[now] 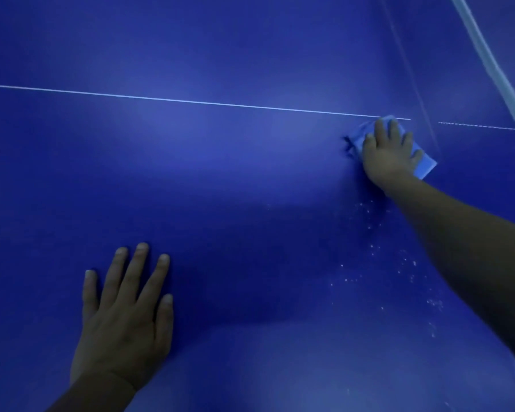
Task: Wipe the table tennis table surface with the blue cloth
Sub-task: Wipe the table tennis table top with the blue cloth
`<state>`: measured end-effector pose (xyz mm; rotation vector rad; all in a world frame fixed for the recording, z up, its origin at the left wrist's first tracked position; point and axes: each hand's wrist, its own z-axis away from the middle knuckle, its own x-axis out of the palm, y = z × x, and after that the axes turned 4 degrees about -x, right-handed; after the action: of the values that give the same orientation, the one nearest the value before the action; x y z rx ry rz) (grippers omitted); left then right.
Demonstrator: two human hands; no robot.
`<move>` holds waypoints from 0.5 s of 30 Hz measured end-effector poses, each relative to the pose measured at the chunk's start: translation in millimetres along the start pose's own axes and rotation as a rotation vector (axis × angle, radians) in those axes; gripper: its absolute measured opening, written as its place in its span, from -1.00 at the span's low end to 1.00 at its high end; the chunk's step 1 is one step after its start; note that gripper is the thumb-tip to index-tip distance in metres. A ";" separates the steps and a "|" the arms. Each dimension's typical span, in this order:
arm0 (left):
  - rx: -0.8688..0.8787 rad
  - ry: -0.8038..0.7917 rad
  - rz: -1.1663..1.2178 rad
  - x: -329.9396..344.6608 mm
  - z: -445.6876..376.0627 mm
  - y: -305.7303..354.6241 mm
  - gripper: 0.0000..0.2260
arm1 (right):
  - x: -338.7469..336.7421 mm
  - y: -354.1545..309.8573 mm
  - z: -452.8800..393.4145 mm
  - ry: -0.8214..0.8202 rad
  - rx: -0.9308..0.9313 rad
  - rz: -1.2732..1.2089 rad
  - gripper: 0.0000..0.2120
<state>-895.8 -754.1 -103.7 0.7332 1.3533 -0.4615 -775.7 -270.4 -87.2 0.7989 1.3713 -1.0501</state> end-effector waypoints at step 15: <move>0.002 0.020 0.042 2.9 1.6 -1.9 -0.47 | 12.0 -65.9 59.0 -0.040 -0.617 0.187 -0.25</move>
<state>-895.4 -756.2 -106.8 0.7682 1.3534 -0.4239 -815.6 -350.3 -86.0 0.4299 1.4437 -0.4479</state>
